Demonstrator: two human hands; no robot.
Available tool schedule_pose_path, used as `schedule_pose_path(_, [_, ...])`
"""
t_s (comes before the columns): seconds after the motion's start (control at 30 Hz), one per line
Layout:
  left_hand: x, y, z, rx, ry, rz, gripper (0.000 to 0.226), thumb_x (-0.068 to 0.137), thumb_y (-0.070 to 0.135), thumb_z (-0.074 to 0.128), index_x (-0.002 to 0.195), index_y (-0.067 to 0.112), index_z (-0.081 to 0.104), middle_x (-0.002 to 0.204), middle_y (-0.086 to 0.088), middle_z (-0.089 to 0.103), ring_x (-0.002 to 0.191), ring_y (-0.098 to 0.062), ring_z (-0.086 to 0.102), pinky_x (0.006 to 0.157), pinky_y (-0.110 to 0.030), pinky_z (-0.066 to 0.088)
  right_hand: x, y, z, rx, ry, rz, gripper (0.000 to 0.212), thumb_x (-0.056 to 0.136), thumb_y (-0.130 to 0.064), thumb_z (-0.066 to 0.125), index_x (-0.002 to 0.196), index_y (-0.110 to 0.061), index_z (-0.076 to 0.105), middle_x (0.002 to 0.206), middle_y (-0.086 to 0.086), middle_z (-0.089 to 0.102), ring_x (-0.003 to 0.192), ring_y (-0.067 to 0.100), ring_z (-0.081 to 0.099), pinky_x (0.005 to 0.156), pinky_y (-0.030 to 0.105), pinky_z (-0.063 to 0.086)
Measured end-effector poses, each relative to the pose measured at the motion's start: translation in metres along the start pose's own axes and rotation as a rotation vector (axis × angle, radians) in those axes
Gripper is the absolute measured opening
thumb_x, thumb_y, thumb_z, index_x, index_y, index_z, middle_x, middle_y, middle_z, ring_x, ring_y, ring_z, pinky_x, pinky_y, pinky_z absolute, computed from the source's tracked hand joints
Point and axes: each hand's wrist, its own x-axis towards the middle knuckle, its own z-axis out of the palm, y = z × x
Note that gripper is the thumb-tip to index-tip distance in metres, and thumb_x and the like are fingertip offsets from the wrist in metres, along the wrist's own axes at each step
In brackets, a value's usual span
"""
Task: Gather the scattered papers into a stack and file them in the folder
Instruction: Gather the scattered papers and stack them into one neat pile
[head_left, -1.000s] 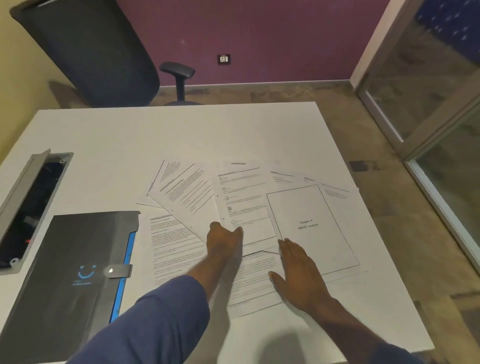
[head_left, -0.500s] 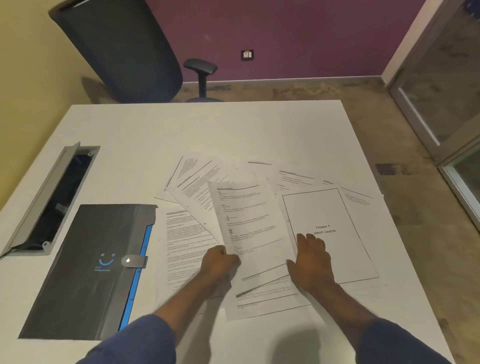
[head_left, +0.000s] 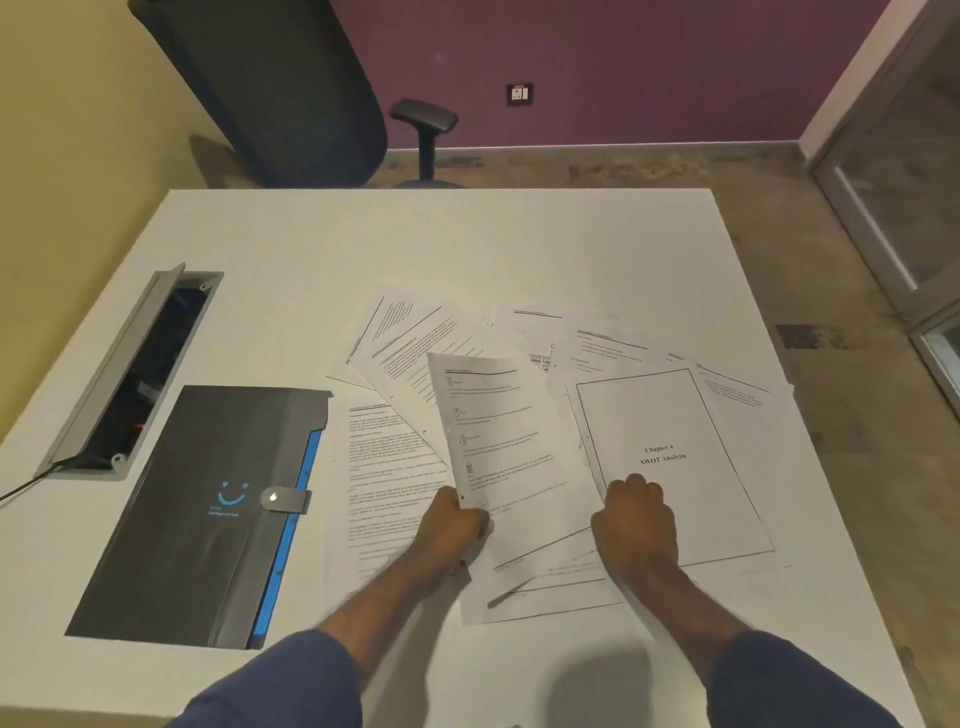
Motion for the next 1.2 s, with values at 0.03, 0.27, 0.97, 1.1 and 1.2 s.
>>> schedule_pose_path(0.03, [-0.001,0.000,0.000,-0.014,-0.028,0.003,0.025,0.069,0.002,0.052,0.091,0.010,0.059,0.081,-0.010,0.065,0.072,-0.025,0.059,0.057,-0.034,0.045,-0.002,-0.001,0.000,0.052,0.024,0.013,0.012,0.083,-0.016,0.051,0.090,-0.015,0.060,0.098,0.002,0.057,0.095,0.023,0.053,0.068,0.030,0.045])
schedule_pose_path(0.27, [-0.009,-0.004,-0.003,0.165,-0.147,-0.069,0.017,0.064,0.001,0.051,0.065,0.017,0.057,0.061,0.000,0.051,0.053,-0.015,0.042,0.048,-0.020,0.032,-0.017,-0.034,0.000,0.677,0.191,-0.123,0.009,0.078,-0.014,0.063,0.075,-0.021,0.057,0.086,-0.004,0.058,0.086,0.017,0.052,0.071,0.035,0.050])
schedule_pose_path(0.97, [0.000,0.012,-0.007,-0.211,0.144,-0.050,0.018,0.091,0.003,0.062,0.106,0.003,0.070,0.095,-0.018,0.075,0.090,-0.035,0.072,0.080,-0.044,0.060,-0.042,-0.063,-0.003,1.082,-0.175,-0.407,0.014,0.082,-0.035,0.068,0.095,-0.034,0.064,0.105,-0.017,0.066,0.097,0.001,0.066,0.083,0.019,0.051])
schedule_pose_path(1.1, [-0.006,0.007,-0.024,-0.225,-0.019,0.060,0.016,0.094,0.002,0.059,0.106,0.007,0.070,0.091,-0.006,0.078,0.071,-0.013,0.071,0.061,-0.023,0.054,-0.022,-0.038,-0.010,1.102,0.108,-0.063,0.050,0.077,-0.017,0.081,0.117,-0.030,0.054,0.123,-0.010,0.052,0.111,0.012,0.058,0.089,0.026,0.046])
schedule_pose_path(1.2, [-0.013,0.009,-0.036,-0.322,-0.239,0.138,0.019,0.096,-0.007,0.052,0.103,0.002,0.067,0.078,0.001,0.078,0.067,-0.006,0.072,0.060,-0.015,0.053,-0.011,-0.020,-0.023,1.335,0.022,0.094,0.073,0.069,-0.020,0.087,0.130,-0.023,0.046,0.127,-0.009,0.053,0.112,0.006,0.057,0.093,0.025,0.046])
